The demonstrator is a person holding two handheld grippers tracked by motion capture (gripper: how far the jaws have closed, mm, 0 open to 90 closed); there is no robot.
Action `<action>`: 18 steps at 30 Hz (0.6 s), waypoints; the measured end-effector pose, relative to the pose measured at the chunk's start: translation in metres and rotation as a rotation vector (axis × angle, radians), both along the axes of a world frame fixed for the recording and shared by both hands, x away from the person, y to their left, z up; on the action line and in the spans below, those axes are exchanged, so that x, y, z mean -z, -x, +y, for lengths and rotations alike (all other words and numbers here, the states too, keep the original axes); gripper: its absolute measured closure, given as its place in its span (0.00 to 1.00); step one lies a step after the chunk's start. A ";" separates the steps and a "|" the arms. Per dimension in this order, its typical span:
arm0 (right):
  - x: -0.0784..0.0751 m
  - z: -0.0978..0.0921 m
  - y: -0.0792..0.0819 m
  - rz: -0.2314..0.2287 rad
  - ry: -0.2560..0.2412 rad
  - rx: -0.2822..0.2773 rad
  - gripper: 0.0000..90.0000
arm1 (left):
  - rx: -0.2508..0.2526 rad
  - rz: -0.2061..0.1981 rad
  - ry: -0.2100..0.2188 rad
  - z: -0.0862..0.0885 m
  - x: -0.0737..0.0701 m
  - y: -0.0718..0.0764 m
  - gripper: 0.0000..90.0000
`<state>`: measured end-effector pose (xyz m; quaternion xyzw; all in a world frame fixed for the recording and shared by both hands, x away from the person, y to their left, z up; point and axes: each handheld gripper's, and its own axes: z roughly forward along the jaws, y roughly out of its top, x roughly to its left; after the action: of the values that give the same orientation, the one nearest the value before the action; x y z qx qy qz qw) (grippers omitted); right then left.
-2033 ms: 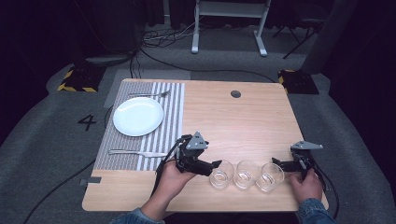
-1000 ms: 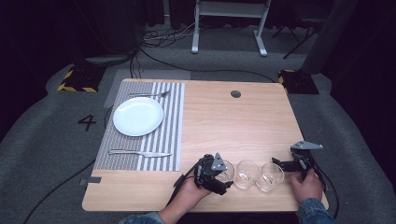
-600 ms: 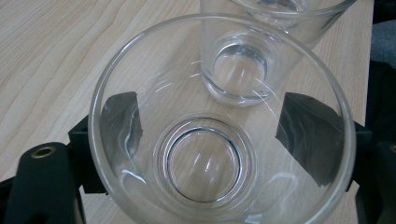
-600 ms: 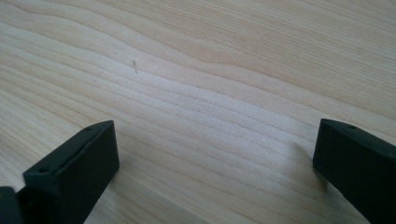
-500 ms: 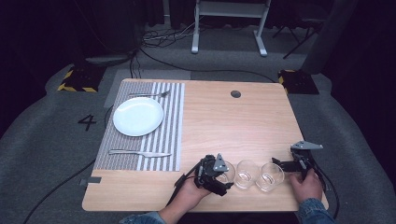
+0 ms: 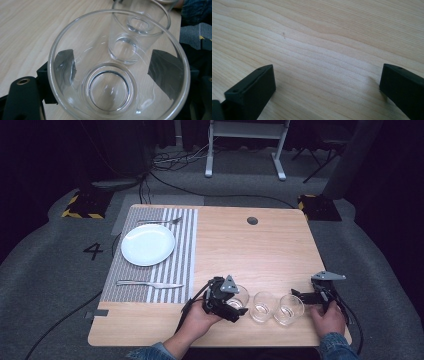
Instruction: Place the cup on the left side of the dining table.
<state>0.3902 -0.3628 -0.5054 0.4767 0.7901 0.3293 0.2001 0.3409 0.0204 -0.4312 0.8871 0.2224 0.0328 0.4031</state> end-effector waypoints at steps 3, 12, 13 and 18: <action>0.000 0.000 0.000 0.000 0.000 0.000 0.01 | -0.019 -0.010 -0.007 0.007 -0.004 -0.003 0.22; 0.000 0.000 0.000 0.000 0.000 0.001 0.01 | -0.052 -0.034 0.013 0.029 -0.021 -0.008 0.22; 0.000 0.000 0.000 0.000 -0.001 0.001 0.01 | -0.067 -0.041 0.016 0.035 -0.024 -0.010 0.22; 0.000 0.000 0.000 0.000 0.000 0.004 0.01 | -0.112 -0.050 0.031 0.052 -0.030 -0.014 0.22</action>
<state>0.3906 -0.3629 -0.5054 0.4782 0.7892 0.3288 0.2009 0.3553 0.0720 -0.4009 0.8659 0.2620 0.0739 0.4196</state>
